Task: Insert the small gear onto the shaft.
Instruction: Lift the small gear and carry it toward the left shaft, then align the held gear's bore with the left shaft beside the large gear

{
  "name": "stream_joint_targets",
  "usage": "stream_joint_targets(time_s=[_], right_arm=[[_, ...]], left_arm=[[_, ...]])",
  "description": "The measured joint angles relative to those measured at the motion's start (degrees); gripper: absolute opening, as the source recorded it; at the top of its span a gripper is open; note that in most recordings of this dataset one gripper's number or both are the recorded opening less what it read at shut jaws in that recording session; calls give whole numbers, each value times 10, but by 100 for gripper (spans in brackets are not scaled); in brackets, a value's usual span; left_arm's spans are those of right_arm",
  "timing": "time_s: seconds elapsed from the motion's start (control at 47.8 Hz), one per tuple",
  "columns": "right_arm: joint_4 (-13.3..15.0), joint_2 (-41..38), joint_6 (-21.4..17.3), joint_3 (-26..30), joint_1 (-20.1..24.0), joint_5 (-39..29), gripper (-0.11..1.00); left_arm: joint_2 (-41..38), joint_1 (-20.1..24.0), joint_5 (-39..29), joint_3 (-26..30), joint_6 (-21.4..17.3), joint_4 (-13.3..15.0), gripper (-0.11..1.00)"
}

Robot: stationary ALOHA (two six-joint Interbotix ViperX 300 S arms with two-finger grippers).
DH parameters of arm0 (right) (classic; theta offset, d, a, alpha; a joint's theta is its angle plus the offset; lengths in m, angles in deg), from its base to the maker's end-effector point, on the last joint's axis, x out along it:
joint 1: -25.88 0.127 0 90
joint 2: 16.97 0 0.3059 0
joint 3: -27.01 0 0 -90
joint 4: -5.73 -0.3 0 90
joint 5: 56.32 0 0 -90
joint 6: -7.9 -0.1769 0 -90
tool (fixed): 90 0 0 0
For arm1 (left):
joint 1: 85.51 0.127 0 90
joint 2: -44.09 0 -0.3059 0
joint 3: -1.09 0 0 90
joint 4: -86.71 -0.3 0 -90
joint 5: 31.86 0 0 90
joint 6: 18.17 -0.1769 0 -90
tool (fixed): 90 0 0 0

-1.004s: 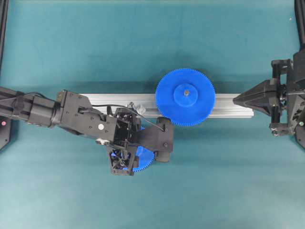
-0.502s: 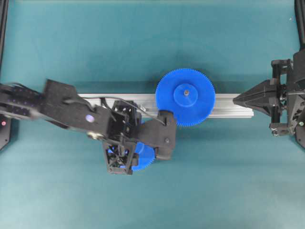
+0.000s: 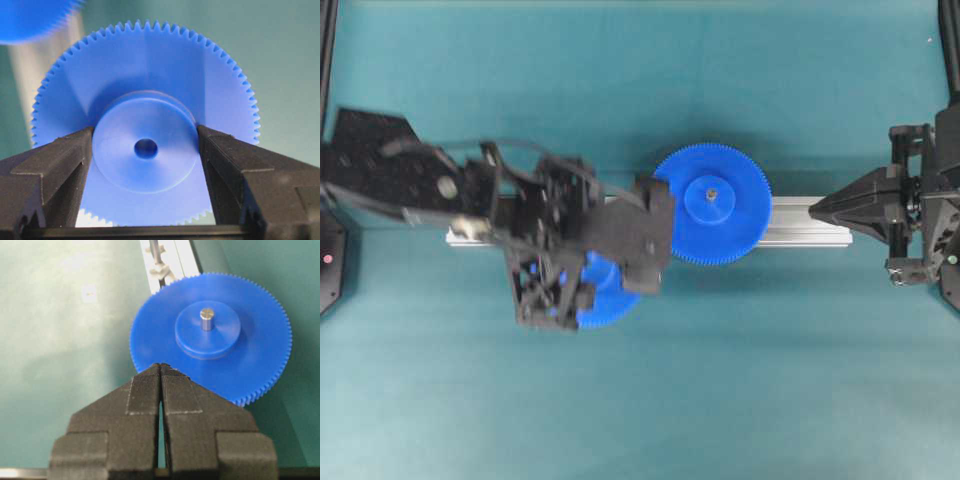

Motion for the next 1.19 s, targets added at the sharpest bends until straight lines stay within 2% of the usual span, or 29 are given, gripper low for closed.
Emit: stream_joint_targets(time_s=[0.188,0.335,0.607,0.9,1.192], right_arm=[[0,0,0,0,0,0,0],[0,0,0,0,0,0,0],[0,0,1,0,0,0,0],[0,1,0,0,0,1,0],[0,1,0,-3,0,0,0]], left_arm=[[5,20,-38,25,-35,0,69],[5,32,-55,40,-41,0,69],[4,53,-54,46,-49,0,69],[-7,54,-54,46,-62,-1,69],[-19,63,-21,37,-65,0,69]])
